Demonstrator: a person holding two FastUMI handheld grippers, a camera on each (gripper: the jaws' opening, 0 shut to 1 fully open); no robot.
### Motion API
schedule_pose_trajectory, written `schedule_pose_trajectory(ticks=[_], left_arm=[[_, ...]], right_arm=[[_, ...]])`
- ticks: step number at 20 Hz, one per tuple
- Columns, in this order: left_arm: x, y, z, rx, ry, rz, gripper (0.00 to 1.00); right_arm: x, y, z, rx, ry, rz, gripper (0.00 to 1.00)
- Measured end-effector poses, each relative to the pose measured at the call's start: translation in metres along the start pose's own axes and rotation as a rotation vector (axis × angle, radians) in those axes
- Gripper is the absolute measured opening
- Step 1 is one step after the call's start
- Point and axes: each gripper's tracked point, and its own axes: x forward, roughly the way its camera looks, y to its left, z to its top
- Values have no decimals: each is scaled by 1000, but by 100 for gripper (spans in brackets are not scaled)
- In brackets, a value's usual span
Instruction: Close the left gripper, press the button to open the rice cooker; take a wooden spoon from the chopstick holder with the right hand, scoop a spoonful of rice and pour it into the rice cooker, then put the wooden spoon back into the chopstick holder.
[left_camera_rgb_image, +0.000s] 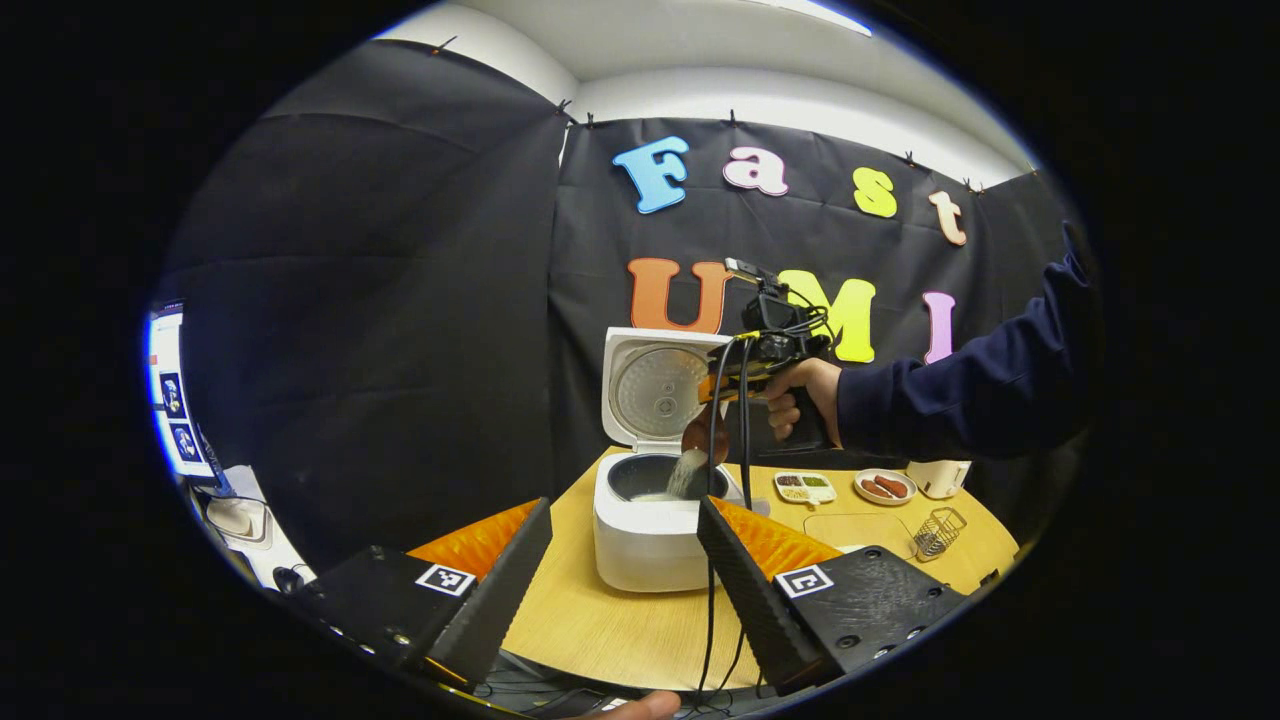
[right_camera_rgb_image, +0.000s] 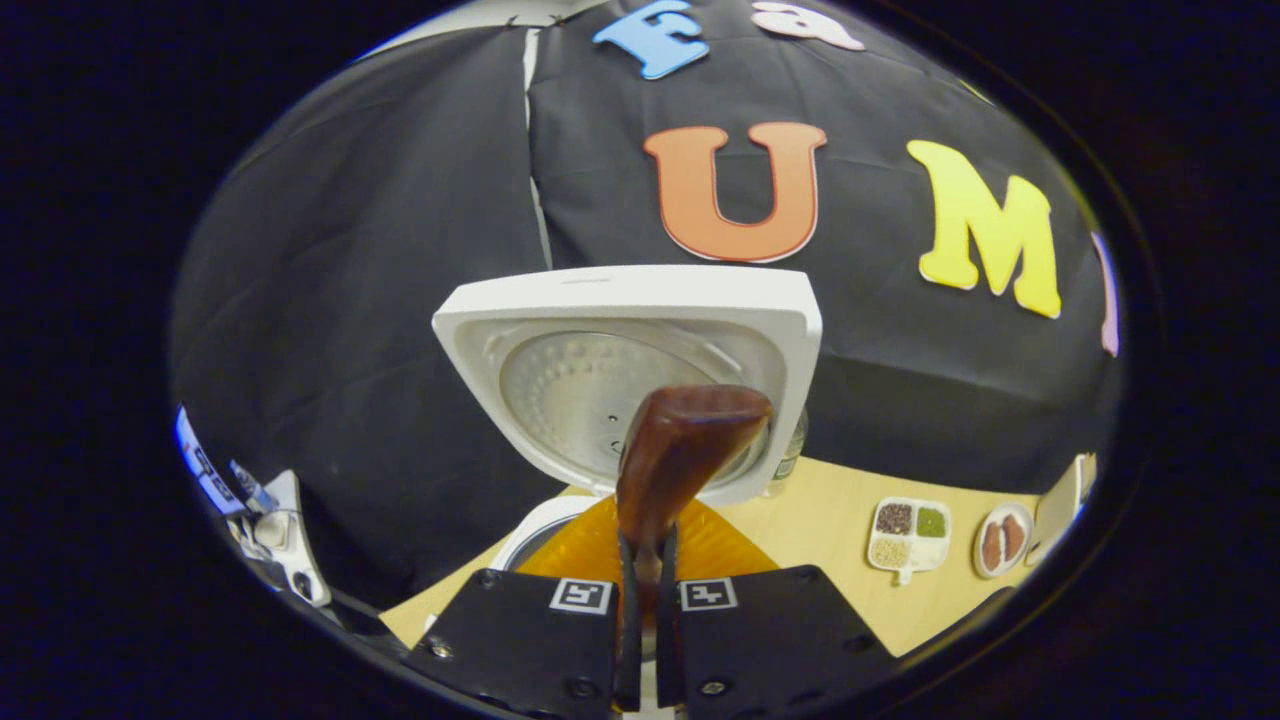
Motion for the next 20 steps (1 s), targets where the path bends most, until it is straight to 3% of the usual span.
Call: schedule_pose_trajectory(ticks=[6,8,14,20], left_arm=[[2,0,-5,7,10,-11,94],[3,-1,-7,9,13,-17,94],[0,-4,-5,-1,11,-54,94],[8,-42,-3,5,5,-128,94]], right_arm=[[1,13,-16,-355,-21,-51,11],[-4,21,-20,-417,-38,-48,11],[-27,11,-20,-371,-58,-69,12],[-70,-40,-22,-288,-68,-134,11]])
